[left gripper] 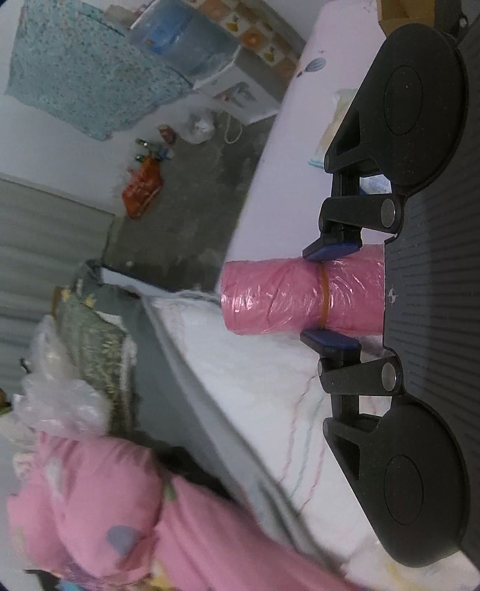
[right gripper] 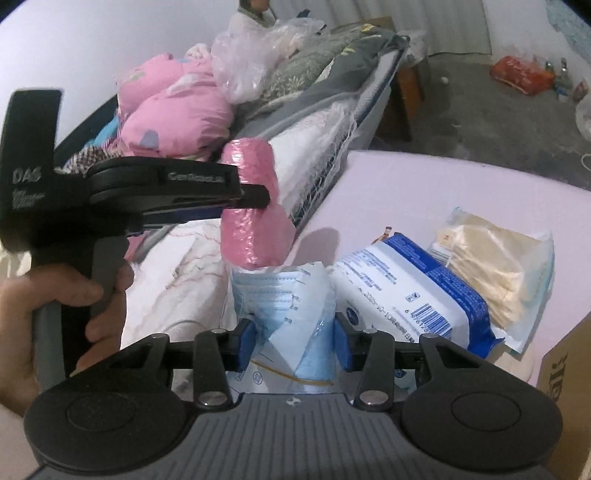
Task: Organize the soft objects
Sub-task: 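Lift the pink bag with the left tool while the right tool lifts the mask pack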
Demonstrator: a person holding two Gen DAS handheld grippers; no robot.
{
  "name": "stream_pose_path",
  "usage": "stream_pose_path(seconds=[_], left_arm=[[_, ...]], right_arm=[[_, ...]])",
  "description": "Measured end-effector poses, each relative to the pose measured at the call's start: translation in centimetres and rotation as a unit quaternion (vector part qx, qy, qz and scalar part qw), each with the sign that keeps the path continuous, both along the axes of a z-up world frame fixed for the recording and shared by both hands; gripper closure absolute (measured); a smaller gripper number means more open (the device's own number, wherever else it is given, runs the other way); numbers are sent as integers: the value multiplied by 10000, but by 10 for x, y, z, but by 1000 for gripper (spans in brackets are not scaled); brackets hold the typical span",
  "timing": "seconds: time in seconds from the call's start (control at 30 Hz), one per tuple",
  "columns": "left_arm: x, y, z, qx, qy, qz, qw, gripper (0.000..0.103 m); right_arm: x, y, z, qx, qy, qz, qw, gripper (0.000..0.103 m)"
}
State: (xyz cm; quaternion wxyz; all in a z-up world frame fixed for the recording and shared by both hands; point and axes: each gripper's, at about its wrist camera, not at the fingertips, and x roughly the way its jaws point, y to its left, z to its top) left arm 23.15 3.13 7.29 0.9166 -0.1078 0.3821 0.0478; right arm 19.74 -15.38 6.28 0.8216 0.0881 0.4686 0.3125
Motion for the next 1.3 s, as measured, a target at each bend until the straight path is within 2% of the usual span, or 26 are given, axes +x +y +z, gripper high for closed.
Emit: stream_pose_path(seconds=[0.1,0.23,0.43,0.57,0.67,0.73,0.83,1.0,1.07,1.13,1.3], left_arm=[[0,-2,7,212,-121,1,9997,64],[-2,4,13,48,-245,67,9997,64],[-9,8,23,234,-460,54,9987,64],[-16,10,28,75,-431,29,9990,64],[-26,5,37,46,-508,2,9987,64],[-36,0,45,-107,-601,-54,9981,64],[-51,-15,57,-345,-656,-265,9969,64],[-82,-58,76,-419,-775,-858,9924,64],[-91,-74,80,-686,-729,-1109,9888,64],[-96,-91,81,-956,-631,-1301,9849,64],[-95,-153,75,-1068,-305,-1950,9745,64]], right_arm=[[5,-5,3,164,70,-101,9998,79],[10,-10,1,421,212,-175,9987,80],[4,-11,13,593,271,-126,9978,80],[-7,-21,33,673,96,-118,9976,80],[-15,-36,49,805,30,-257,9964,80],[-24,-49,60,801,-79,-330,9962,80],[-39,-75,76,835,-205,-498,9951,80],[-77,-137,100,960,-509,-797,9909,80],[-92,-162,105,907,-626,-983,9890,80],[-104,-186,107,873,-690,-1157,9870,80],[-121,-247,96,812,-629,-1718,9798,79]])
